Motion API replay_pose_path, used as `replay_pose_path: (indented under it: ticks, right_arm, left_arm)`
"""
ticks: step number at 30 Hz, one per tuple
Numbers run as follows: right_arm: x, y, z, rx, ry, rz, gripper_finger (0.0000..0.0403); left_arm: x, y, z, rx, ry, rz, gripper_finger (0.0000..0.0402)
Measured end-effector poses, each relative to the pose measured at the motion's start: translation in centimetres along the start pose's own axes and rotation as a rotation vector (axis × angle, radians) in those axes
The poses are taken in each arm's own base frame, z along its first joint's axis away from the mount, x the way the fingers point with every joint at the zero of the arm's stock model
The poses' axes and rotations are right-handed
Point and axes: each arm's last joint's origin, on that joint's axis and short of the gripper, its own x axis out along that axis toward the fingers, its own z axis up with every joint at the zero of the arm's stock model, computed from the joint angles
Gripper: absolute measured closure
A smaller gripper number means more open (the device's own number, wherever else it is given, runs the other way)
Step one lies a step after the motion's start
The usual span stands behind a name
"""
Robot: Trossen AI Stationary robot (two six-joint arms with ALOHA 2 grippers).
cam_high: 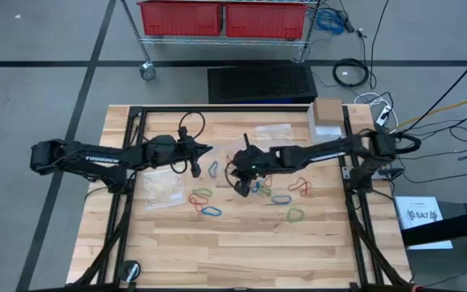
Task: Sort rubber bands
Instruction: Put the green rubber band into the open transparent zip bag
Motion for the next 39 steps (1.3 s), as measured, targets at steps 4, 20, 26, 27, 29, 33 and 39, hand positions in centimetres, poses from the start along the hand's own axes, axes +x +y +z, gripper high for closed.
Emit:
replay_pose_path:
  ticks: [4,20,26,27,29,33,39]
  right_arm:
    - [-3.3,0.3,2.3,-0.086,-0.184,-0.038,0.0401]
    - [-5.5,-3.6,5.0,-0.229,-0.226,-0.032,0.0403]
    - [-5.5,-3.7,5.0,-0.260,-0.219,0.001,0.0403]
    - [-5.5,-3.8,5.1,-0.259,-0.215,0.014,0.0403]
    - [-5.5,-4.0,5.1,-0.255,-0.209,0.032,0.0403]
    - [-5.4,-4.4,5.1,-0.249,-0.198,0.043,0.0403]
    - [-5.4,-4.6,4.7,-0.237,-0.151,0.083,0.0403]
  left_arm:
    - [0.0,0.0,0.0,0.000,0.000,0.000,0.0402]
    - [0.0,-0.1,0.0,-0.001,-0.002,-0.024,0.0402]
    - [0.0,-0.1,0.0,0.002,-0.002,-0.032,0.0402]
    - [0.0,-0.1,0.0,0.002,-0.002,-0.037,0.0402]
    - [0.0,-0.1,0.0,0.002,-0.002,-0.050,0.0402]
    - [0.0,-0.2,0.0,0.008,-0.002,-0.055,0.0402]
    - [0.0,-0.2,0.0,0.026,-0.003,-0.055,0.0402]
